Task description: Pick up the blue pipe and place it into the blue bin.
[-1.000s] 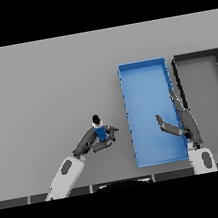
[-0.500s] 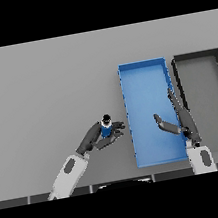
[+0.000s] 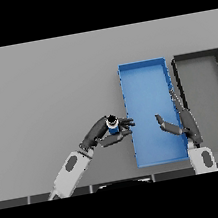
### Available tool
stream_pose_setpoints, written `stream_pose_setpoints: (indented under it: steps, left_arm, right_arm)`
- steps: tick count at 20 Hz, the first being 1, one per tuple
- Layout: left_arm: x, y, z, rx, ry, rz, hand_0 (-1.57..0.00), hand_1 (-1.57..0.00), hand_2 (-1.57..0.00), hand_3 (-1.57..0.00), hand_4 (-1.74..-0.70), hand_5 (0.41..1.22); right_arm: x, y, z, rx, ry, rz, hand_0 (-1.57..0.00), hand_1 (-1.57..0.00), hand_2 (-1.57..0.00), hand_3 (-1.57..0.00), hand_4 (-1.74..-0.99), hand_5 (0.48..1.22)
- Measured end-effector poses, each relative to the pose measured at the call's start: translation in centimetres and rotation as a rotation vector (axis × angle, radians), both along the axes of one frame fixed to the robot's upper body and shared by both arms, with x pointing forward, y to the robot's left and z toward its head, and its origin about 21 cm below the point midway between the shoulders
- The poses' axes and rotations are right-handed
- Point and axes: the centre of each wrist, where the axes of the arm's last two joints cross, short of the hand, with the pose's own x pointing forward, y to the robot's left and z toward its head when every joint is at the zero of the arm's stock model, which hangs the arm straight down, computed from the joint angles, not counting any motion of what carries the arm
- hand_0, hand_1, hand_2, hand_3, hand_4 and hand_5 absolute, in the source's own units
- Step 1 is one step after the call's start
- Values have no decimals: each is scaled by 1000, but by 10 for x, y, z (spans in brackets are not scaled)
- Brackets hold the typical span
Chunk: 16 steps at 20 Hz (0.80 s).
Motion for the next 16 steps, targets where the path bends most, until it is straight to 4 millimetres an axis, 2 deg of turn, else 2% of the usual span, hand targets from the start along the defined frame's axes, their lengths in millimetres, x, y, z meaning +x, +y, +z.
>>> stream_pose_setpoints:
  steps: [4,6,8,11,12,13,16]
  left_arm:
    - [-1,-1,4,29,10,-6,-1568,-1569,-1569,-1569,-1466,1220]
    - [-2,-2,0,30,18,-9,-1569,-1569,-1570,-1570,-1466,1220]
    - [-1,-3,2,27,8,-5,-1570,-1570,-1570,-1570,-1466,1220]
    - [2,-2,0,30,9,-9,-1570,-1570,-1571,-1571,-1467,1220]
    - [2,-3,1,28,3,-19,-1571,-1571,-1571,-1571,-1467,1221]
    - [3,-3,0,39,8,-21,-1571,-1571,-1571,-1571,-1467,1221]
    - [0,-6,-1,30,13,-33,-1571,-1571,-1571,-1571,-1467,1221]
  right_arm:
    - [-1,-3,3,1,-25,-9,1,1,1,1,-1141,643]
    - [-12,2,2,-1,-36,-40,1,1,1,1,-1138,643]
    - [-25,7,3,-3,-39,-87,1,1,1,1,-1188,643]
    - [-42,14,4,-6,-32,-143,1,1,-20,1,-1187,642]
    - [-40,12,10,-4,-55,-139,1,-2,-41,1,-1195,648]
    - [-38,13,18,70,-102,-88,1,-12,-67,0,-1198,641]
    - [-34,8,44,223,-87,100,1,-29,-120,-1,-1215,607]
